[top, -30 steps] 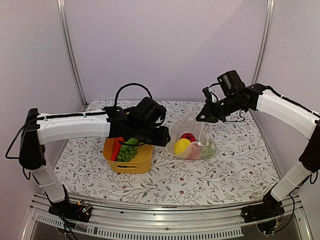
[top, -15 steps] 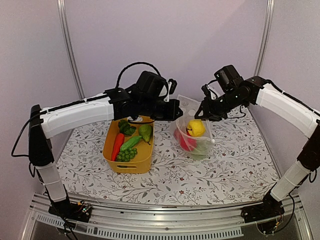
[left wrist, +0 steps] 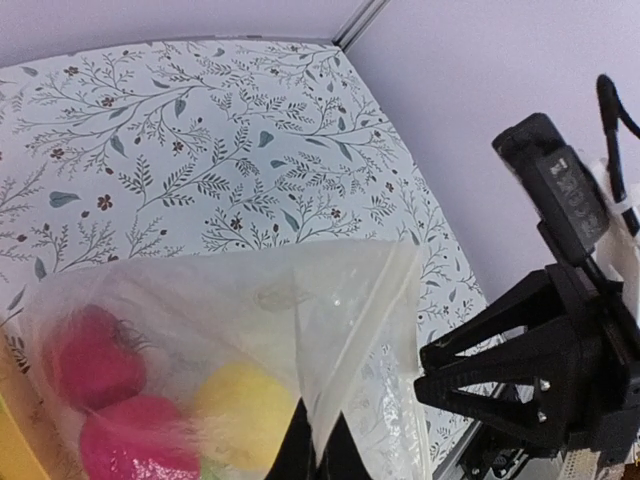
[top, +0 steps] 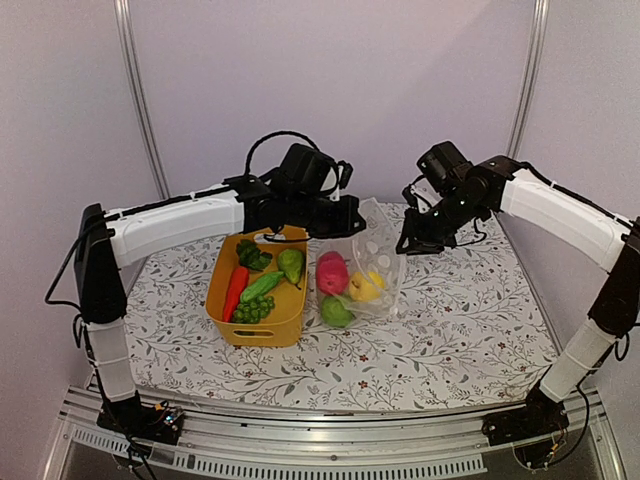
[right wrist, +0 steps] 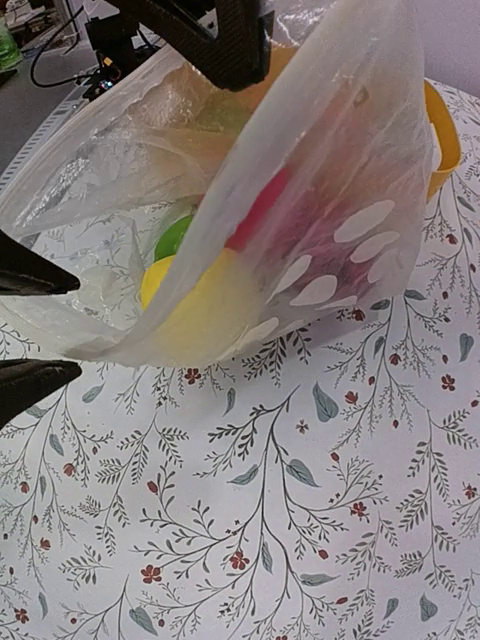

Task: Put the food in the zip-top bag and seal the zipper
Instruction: Adjust the zipper food storage bag at the center of the board.

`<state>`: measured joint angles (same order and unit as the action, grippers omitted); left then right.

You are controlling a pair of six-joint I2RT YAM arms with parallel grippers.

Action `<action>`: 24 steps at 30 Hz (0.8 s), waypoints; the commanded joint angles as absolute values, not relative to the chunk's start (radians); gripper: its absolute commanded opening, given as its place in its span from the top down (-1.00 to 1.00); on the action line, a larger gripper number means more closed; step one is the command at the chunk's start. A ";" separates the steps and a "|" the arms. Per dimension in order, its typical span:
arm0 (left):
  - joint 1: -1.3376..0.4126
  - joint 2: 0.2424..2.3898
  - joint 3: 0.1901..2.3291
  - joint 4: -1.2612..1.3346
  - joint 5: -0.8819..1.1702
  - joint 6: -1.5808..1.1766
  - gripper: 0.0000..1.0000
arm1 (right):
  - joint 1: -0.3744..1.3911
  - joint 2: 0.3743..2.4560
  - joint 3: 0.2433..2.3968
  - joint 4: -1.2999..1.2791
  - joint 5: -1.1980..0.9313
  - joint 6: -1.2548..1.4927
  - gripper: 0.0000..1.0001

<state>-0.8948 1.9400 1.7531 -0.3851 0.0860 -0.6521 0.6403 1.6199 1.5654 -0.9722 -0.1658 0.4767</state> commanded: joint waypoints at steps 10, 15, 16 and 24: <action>-0.890 1.894 1.759 -0.386 0.094 -0.638 1.00 | 0.641 1.599 1.507 -0.960 -0.149 0.530 0.18; -0.889 1.884 1.778 -0.375 0.094 -0.613 1.00 | 0.641 1.603 1.447 -0.878 -0.219 0.556 0.21; -0.888 1.883 1.783 -0.380 0.091 -0.606 1.00 | 0.641 1.608 1.453 -0.878 -0.218 0.558 0.24; -0.884 1.876 1.795 -0.433 0.079 -0.576 0.81 | 0.642 1.607 1.553 -0.914 -0.179 0.563 1.00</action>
<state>-0.8917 1.9224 1.7664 -0.3882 0.0929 -0.6064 0.6403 1.6192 1.4620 -0.8833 -0.2173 0.5602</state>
